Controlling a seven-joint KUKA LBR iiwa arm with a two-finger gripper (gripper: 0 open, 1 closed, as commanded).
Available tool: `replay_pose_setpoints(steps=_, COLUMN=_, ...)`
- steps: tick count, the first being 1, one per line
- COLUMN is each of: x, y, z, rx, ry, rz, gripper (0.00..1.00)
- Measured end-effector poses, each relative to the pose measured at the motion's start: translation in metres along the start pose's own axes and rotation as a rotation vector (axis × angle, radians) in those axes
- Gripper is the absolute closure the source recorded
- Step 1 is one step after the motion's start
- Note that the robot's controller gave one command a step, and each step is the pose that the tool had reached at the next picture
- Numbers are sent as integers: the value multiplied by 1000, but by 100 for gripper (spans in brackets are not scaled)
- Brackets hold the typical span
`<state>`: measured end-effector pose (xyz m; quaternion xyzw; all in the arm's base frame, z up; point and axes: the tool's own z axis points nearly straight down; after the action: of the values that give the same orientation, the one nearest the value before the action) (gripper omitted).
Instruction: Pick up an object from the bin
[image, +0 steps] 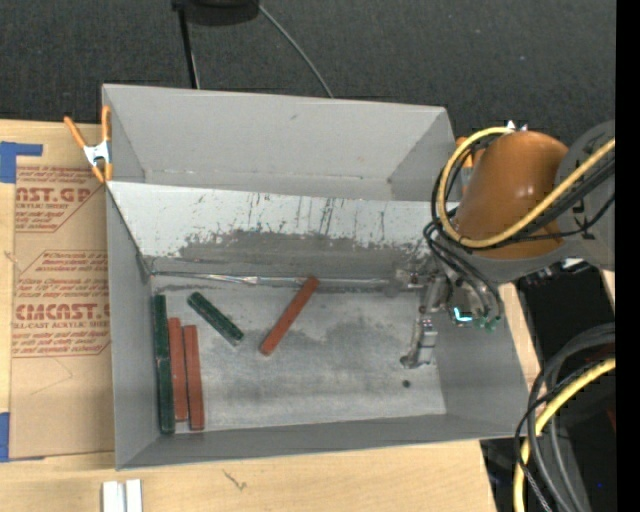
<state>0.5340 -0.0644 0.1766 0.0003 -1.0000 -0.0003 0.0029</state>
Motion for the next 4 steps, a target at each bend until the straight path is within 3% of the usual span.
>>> replay_pose_setpoints(steps=1, x=-2, y=0, z=-3, rx=1, ry=-7, rz=-1, gripper=0)
replay_pose_setpoints(steps=2, x=-30, y=43, z=23, rx=3, ry=-13, rz=-43, gripper=0)
replay_pose_setpoints(steps=3, x=-35, y=84, z=87, rx=0, ry=-13, rz=-126, gripper=0)
replay_pose_setpoints(steps=4, x=-44, y=93, z=111, rx=2, ry=-11, rz=-182, gripper=0)
